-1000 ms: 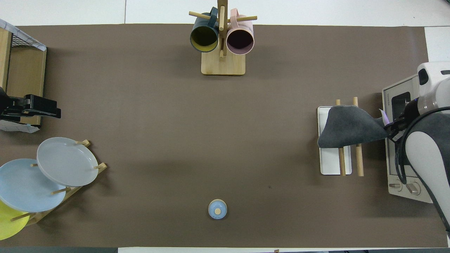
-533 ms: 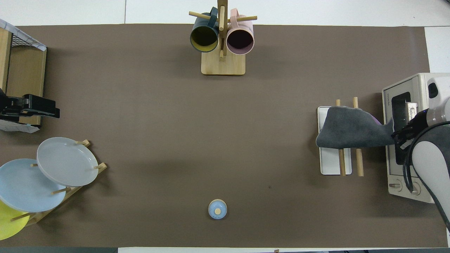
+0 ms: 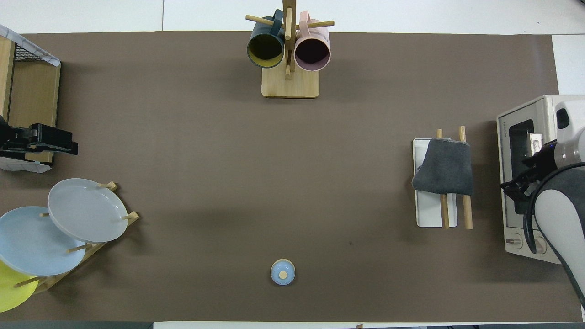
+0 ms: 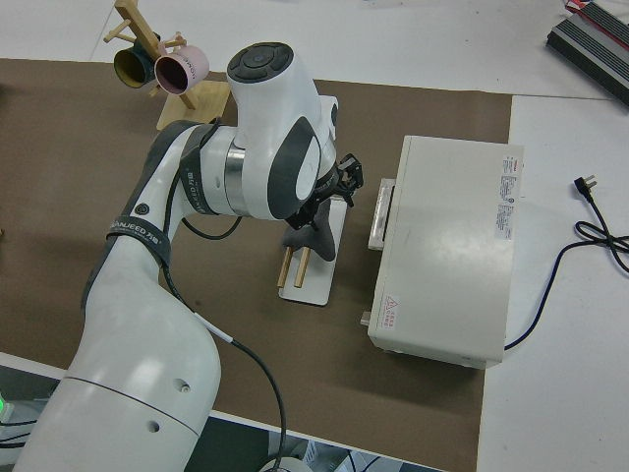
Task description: Fold towel and hang on rack
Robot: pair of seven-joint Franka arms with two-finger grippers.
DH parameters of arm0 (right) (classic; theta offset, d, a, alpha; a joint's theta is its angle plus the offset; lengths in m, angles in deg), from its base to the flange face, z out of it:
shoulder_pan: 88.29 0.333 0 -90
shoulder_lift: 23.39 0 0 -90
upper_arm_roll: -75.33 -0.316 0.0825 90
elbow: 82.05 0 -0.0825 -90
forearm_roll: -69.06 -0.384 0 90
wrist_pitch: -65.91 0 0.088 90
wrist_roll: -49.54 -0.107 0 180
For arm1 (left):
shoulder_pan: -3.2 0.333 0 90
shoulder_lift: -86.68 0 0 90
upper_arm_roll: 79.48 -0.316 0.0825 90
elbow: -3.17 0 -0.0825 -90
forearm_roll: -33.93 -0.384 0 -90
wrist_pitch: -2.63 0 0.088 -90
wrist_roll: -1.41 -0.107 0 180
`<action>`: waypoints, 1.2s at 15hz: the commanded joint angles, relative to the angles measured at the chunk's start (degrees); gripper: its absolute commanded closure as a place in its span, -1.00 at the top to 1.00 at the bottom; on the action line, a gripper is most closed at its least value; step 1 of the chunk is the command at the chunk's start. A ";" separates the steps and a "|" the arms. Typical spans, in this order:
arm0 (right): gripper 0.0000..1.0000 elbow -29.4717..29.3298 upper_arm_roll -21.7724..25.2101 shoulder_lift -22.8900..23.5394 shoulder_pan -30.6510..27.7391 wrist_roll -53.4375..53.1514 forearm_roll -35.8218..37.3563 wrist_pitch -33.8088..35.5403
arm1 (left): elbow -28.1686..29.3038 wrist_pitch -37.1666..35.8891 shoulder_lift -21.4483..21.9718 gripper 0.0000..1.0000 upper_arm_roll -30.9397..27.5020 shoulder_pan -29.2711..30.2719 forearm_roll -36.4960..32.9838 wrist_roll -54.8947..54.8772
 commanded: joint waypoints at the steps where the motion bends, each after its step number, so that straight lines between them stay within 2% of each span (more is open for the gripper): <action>1: 1.00 -4.50 -0.23 -0.35 -0.44 -6.58 -0.06 1.96 | 0.00 -0.74 0.12 1.00 -0.43 -0.45 -1.13 -0.38; 5: 1.00 -17.23 -0.23 3.60 -0.27 -28.46 -1.12 17.06 | 0.00 -0.74 0.12 1.00 -0.43 -0.45 -1.13 -0.38; 7: 1.00 -21.30 -0.49 4.84 0.00 -34.98 -1.03 21.91 | 0.00 -0.74 0.12 1.00 -0.43 -0.45 -1.13 -0.38; 12: 1.00 -24.04 -0.49 6.86 0.96 -45.46 -2.52 22.55 | 0.00 -0.83 0.12 1.00 -0.43 -0.45 -1.13 -0.38; 16: 1.00 -27.11 3.54 10.02 7.19 -47.84 -2.09 23.52 | 0.00 -0.74 0.12 1.00 -0.43 -0.45 -1.13 -0.38; 18: 1.00 -27.82 3.81 9.85 7.38 -48.63 -1.91 24.13 | 0.00 -0.57 0.12 1.00 -0.43 -0.45 -1.13 -0.38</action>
